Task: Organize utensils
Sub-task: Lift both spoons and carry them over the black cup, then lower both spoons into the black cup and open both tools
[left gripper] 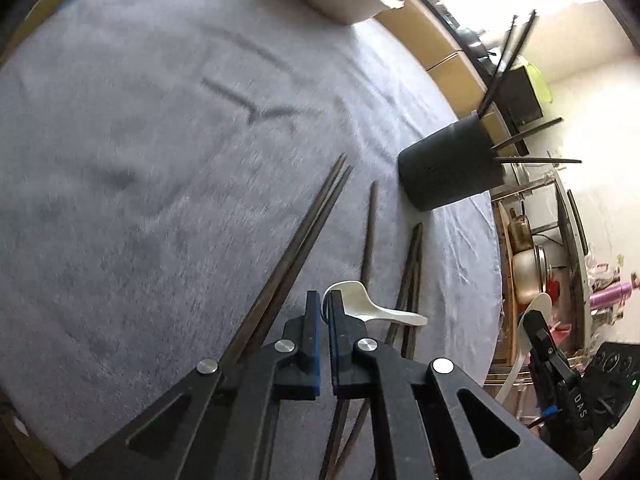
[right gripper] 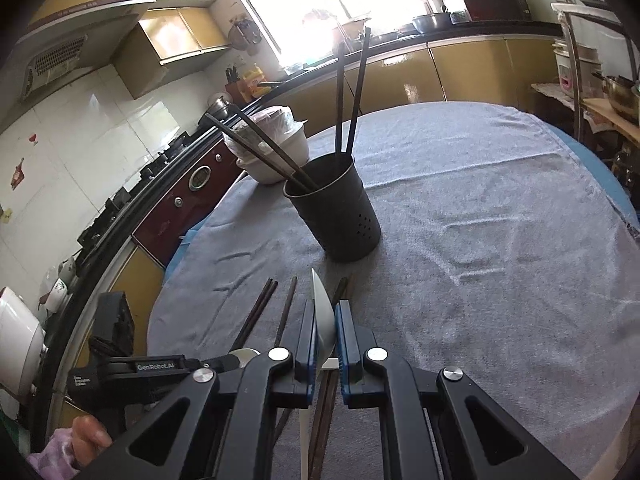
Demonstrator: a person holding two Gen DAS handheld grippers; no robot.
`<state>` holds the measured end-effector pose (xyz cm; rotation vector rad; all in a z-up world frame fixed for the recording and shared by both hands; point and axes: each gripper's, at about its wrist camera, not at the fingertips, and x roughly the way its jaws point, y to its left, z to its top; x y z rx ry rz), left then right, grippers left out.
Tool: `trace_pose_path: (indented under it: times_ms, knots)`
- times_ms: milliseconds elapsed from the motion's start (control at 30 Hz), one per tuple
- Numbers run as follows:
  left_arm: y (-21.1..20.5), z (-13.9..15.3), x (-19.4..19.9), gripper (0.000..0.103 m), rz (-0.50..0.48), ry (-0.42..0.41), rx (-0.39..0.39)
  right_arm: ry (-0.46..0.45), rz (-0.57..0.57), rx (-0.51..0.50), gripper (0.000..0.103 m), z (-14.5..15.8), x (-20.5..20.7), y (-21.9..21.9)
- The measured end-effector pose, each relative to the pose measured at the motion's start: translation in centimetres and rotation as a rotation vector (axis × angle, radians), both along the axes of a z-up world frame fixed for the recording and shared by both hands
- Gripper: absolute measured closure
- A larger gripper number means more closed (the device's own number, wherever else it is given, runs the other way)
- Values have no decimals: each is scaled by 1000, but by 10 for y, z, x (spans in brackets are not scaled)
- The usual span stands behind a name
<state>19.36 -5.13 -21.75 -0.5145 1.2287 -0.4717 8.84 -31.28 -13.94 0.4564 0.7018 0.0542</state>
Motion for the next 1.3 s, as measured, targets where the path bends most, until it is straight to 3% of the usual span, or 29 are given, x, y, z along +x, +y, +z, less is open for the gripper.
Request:
trace_pose_path:
  times_ms: [300,467,700,933,1133,1300]
  knots:
    - [-21,85,8,101,-114,-291,172,-125,8,-5,94,33,12,-12]
    - [-29,121,12,101,-203,-385,246,-222,10,-45,94,55,23,-17]
    - [-42,171,20,101,-260,-508,287,-234,31,-89,94,67,57,-16]
    - [-63,225,40,101,-239,-647,287,-422,-1,-115,94,99,85,-21]
    - [-87,233,64,101,-207,-702,322,-556,-72,-202,94,109,114,-14]
    - [-110,208,82,101,-235,-669,390,-540,-96,-283,94,89,143,-5]
